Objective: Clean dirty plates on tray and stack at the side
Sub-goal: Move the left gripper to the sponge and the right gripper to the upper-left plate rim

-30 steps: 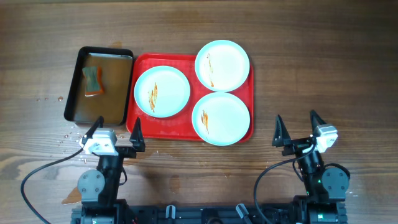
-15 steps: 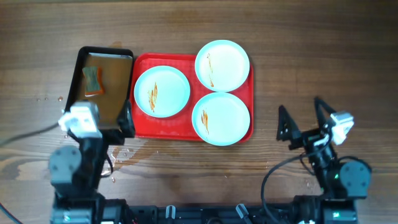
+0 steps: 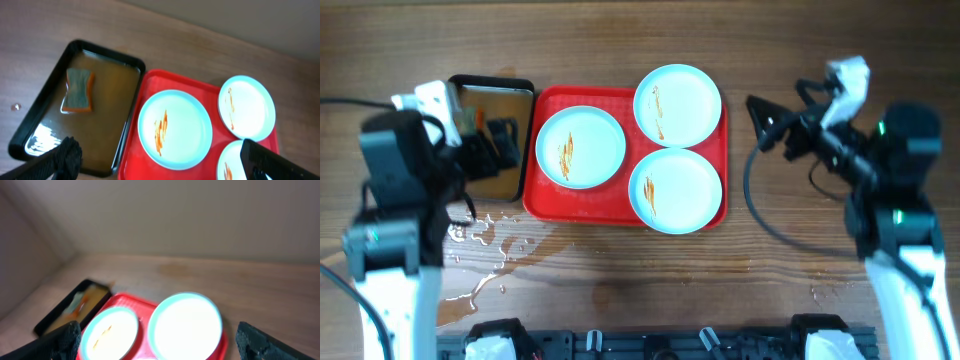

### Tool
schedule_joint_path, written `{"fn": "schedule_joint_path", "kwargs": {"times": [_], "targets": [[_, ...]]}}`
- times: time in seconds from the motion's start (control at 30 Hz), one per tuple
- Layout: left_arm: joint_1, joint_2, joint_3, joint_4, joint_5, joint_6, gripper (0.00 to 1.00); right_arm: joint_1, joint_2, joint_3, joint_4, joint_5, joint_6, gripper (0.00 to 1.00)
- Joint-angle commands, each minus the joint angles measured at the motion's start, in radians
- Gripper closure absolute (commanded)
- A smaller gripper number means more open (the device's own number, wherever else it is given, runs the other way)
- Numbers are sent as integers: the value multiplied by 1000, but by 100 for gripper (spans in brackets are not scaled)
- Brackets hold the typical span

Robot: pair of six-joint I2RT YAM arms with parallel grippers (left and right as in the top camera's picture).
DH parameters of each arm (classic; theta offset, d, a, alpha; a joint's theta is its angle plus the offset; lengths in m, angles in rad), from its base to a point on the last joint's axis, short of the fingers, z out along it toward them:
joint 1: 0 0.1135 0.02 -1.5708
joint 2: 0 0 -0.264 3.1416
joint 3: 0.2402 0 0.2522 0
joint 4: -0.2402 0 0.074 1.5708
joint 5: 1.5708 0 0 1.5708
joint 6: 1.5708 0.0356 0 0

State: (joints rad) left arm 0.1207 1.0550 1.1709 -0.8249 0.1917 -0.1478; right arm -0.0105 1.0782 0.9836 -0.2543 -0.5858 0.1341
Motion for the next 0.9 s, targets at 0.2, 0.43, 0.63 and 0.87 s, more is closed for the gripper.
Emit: {"fn": "schedule_joint_path", "kwargs": {"times": [0.2, 0.43, 0.63, 0.87], "targets": [[222, 355, 221, -199, 273, -14, 0, 274, 408, 459, -340, -12, -85, 0], [240, 501, 221, -193, 282, -14, 0, 412, 748, 761, -704, -10, -116, 0], [240, 552, 221, -148, 283, -13, 0, 440, 883, 770, -605, -31, -116, 0], [240, 568, 220, -121, 259, 280, 0, 463, 976, 763, -497, -142, -10, 7]]}}
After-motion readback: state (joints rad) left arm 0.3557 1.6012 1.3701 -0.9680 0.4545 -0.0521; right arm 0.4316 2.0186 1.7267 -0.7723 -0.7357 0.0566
